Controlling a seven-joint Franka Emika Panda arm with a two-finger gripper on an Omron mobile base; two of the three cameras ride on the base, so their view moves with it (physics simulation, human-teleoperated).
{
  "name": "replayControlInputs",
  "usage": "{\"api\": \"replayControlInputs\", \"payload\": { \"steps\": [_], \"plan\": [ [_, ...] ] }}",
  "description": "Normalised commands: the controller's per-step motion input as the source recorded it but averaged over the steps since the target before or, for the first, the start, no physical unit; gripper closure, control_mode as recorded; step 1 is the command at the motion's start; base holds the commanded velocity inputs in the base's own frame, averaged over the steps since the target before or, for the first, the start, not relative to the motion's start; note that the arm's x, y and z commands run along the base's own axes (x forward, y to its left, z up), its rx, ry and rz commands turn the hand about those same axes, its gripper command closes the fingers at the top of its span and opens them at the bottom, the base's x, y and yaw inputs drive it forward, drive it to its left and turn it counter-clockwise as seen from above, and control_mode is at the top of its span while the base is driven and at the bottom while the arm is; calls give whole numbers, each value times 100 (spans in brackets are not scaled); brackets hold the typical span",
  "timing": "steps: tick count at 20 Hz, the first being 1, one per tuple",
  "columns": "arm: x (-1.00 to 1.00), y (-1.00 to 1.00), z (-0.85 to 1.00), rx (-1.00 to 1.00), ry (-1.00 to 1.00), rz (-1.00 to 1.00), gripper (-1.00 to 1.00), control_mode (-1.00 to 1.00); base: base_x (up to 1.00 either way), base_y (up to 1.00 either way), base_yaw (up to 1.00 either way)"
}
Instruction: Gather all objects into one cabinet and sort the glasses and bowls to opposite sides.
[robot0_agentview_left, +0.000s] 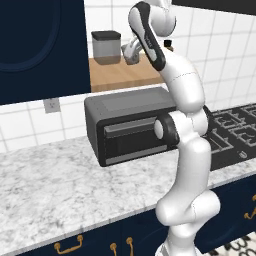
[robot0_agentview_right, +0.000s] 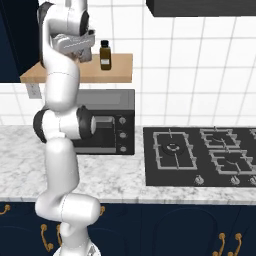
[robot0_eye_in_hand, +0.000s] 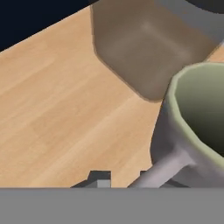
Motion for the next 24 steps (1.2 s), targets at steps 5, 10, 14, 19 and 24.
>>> {"api": "replayControlInputs", "payload": {
  "steps": [5, 10, 14, 19, 24],
  "plan": [
    [-100, 10, 0, 14, -1, 15, 100, -100, 0, 0, 0],
    [-35, 3, -10, 0, 1, 0, 100, -100, 0, 0, 0],
    [-100, 10, -60, 0, 0, 0, 100, -100, 0, 0, 0],
    [-100, 17, -35, 4, 0, 0, 100, -100, 0, 0, 0],
    [-56, 12, -9, -1, 3, 2, 100, -100, 0, 0, 0]
  ]
}}
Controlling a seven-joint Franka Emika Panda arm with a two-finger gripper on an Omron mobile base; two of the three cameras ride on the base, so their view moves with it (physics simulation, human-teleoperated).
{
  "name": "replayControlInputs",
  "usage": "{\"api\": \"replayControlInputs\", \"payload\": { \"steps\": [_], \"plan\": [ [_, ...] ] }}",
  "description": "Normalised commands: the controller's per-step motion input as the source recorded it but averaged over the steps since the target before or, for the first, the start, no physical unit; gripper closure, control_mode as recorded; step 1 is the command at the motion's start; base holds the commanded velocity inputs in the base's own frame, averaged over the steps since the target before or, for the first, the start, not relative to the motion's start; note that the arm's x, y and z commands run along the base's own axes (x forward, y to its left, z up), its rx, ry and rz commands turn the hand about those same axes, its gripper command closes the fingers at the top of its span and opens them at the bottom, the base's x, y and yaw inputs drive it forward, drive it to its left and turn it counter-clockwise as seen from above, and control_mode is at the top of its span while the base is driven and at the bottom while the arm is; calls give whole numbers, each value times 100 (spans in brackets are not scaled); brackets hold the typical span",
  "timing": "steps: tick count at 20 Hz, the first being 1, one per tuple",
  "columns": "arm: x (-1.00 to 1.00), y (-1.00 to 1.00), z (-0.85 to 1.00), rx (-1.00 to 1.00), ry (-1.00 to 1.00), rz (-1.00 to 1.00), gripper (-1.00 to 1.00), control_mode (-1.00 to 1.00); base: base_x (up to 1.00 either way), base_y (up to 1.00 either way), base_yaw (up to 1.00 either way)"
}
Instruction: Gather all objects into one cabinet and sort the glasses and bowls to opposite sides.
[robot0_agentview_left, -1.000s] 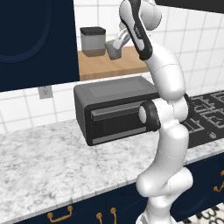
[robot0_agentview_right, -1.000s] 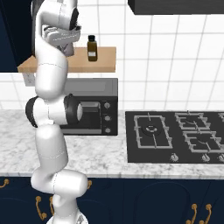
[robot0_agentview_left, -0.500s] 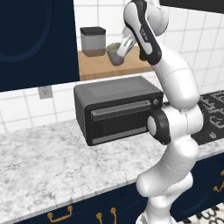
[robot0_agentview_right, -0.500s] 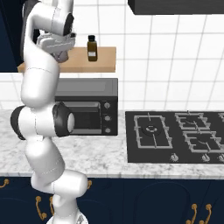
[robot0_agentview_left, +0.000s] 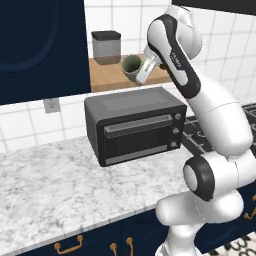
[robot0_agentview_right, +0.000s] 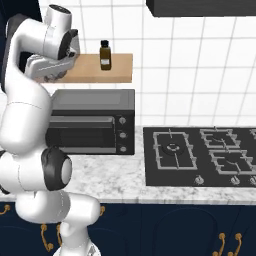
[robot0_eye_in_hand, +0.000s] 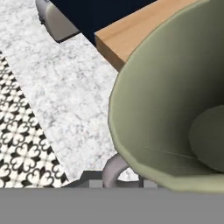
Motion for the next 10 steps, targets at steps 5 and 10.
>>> {"api": "replayControlInputs", "payload": {
  "steps": [5, 10],
  "plan": [
    [-100, 9, -7, 8, 7, 0, 100, -100, 0, 0, 0],
    [-100, 0, -1, 15, 7, 1, 100, -100, 0, 0, 0]
  ]
}}
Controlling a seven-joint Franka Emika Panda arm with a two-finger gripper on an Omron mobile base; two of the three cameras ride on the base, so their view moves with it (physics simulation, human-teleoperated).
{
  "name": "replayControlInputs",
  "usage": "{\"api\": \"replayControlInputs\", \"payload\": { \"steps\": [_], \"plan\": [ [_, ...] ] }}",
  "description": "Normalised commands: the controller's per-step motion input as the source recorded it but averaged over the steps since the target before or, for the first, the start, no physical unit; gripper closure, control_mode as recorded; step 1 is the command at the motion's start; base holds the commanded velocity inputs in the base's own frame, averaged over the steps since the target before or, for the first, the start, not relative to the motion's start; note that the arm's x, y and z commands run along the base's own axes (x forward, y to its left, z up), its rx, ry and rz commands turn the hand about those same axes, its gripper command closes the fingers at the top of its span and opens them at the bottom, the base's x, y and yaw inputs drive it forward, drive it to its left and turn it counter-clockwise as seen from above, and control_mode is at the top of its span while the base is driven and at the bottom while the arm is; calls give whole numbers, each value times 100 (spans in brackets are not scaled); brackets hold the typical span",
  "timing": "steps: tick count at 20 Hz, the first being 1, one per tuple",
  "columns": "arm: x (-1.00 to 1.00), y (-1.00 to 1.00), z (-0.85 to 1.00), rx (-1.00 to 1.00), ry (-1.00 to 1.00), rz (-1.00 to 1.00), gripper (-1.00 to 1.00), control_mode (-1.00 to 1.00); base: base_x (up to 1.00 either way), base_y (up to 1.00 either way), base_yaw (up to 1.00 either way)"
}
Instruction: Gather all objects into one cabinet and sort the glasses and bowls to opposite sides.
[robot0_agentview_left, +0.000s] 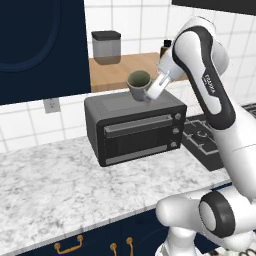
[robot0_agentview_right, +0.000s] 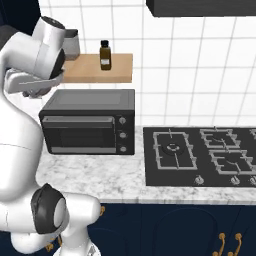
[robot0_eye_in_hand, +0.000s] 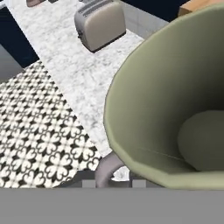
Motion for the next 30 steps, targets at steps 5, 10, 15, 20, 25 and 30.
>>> {"api": "replayControlInputs", "payload": {
  "steps": [5, 10, 15, 20, 25, 30],
  "plan": [
    [-93, 0, -17, 14, 13, 0, 100, -100, 0, 0, 0],
    [-15, 2, -16, 0, 14, 0, 100, -100, 0, 0, 0],
    [-16, 1, -16, 0, 11, 0, 100, -100, 0, 0, 0],
    [-2, 11, -16, 0, 19, 1, 100, -100, 0, 0, 0],
    [-3, 9, -16, 0, 16, 1, 100, -100, 0, 0, 0],
    [-19, 6, -15, 0, 7, 0, 100, -100, 0, 0, 0]
  ]
}}
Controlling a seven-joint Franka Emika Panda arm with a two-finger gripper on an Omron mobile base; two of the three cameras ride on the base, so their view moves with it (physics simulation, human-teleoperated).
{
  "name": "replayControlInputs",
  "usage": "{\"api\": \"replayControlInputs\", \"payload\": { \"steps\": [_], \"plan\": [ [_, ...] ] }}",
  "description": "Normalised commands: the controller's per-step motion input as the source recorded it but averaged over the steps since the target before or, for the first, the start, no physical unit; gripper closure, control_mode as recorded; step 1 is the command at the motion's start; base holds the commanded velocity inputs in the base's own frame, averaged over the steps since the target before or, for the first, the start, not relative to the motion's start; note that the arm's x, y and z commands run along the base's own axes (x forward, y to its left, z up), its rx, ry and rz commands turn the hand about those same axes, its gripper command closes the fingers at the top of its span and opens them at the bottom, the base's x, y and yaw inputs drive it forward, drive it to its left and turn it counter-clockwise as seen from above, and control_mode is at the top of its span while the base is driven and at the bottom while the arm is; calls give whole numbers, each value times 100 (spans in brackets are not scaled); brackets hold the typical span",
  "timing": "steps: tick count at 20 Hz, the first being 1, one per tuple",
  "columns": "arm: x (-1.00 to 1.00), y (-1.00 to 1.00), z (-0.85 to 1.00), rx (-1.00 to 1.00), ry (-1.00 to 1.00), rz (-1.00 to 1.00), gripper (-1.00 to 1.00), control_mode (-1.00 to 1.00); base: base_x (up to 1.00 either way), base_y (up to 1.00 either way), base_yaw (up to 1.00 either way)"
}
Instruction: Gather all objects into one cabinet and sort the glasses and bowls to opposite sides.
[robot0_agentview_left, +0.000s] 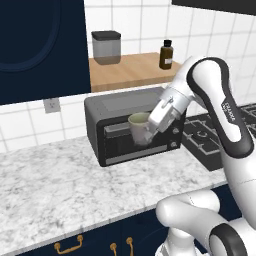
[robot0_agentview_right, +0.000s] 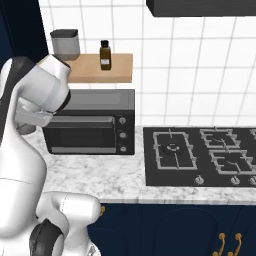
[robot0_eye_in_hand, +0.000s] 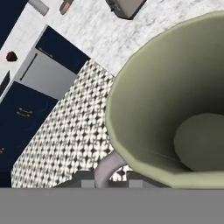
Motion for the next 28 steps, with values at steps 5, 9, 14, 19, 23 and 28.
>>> {"api": "replayControlInputs", "payload": {
  "steps": [5, 9, 14, 19, 23, 28],
  "plan": [
    [-20, 3, -17, 0, 6, 0, 100, -100, 0, 0, 0],
    [0, 0, 0, 0, 0, 0, 100, 100, -26, 0, 0],
    [0, 0, 0, 0, 0, 0, 100, 100, -78, 0, -2],
    [0, 0, 0, 0, 0, 0, 100, 100, -100, 0, -10],
    [0, 0, 0, 0, 0, 0, 100, 100, -100, 0, -11],
    [0, 0, 0, 0, 0, 0, 100, 100, -73, 50, -13]
  ]
}}
